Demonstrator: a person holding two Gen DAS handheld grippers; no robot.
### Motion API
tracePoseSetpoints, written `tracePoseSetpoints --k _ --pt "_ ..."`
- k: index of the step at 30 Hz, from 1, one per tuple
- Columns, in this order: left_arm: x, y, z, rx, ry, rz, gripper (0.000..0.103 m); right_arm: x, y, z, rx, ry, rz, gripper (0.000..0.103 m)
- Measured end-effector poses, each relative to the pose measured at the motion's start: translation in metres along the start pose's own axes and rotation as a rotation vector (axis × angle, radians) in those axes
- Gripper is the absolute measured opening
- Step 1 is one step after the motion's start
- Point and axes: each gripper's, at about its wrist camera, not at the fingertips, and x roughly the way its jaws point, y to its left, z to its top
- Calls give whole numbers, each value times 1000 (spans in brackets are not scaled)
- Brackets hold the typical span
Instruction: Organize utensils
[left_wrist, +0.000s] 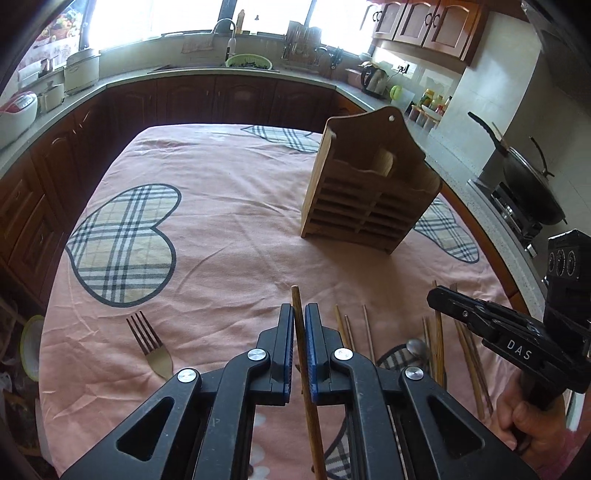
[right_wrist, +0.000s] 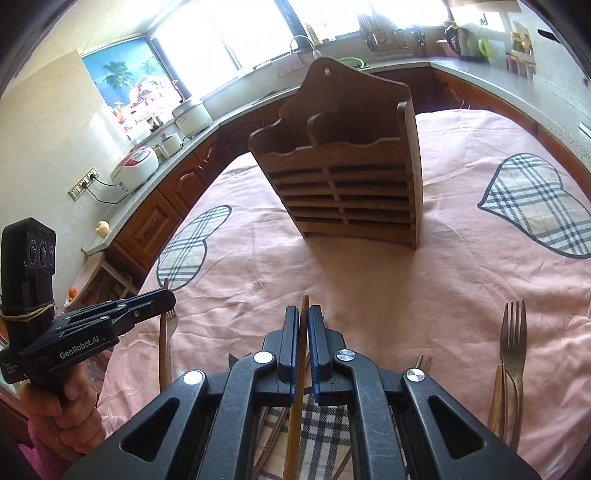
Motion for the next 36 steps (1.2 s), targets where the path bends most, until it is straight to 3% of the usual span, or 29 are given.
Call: tracePoseSetpoints --k 9,15,28,36 --pt "-75 -2 -4 5 -125 -34 4 -55 16 13 -27 -132 33 5" --pt "-104 -2 -7 -5 -180 -44 4 -78 22 20 -41 -199 41 5" --pt "-135 -4 -7 -12 -334 -75 4 -111 23 32 -52 -307 30 5" --pt "-134 -1 2 -27 -394 -97 4 -131 14 50 -48 -404 4 5"
